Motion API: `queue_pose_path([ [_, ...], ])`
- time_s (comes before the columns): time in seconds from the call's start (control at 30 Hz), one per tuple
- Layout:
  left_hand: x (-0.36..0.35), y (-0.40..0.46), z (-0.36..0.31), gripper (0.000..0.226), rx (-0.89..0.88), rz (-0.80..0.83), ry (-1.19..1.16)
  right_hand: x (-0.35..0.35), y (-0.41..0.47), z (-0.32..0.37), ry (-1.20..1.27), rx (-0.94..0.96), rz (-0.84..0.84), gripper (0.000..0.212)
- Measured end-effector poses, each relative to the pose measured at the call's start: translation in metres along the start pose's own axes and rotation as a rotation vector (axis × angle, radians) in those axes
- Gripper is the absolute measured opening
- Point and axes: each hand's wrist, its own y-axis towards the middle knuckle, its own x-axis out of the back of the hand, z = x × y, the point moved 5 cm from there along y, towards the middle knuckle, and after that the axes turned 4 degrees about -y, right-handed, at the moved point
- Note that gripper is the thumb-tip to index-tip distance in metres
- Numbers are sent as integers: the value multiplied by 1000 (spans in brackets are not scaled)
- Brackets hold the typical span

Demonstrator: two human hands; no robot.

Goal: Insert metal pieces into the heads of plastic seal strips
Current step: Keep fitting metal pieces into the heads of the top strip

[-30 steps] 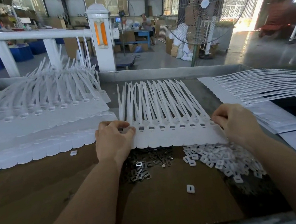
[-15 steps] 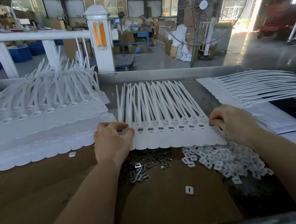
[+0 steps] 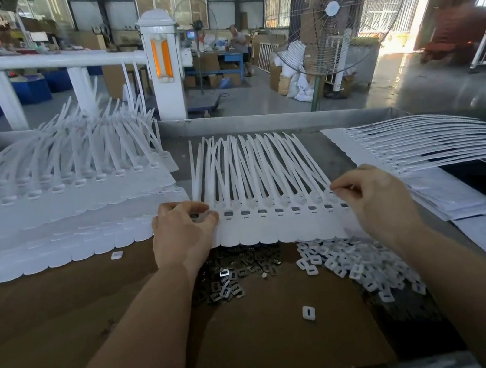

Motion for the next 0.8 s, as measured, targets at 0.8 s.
queue_pose_path([
  [0.8,2,-2,-2,20,11,19,-18,-22,-61,65,218,305,864,22],
])
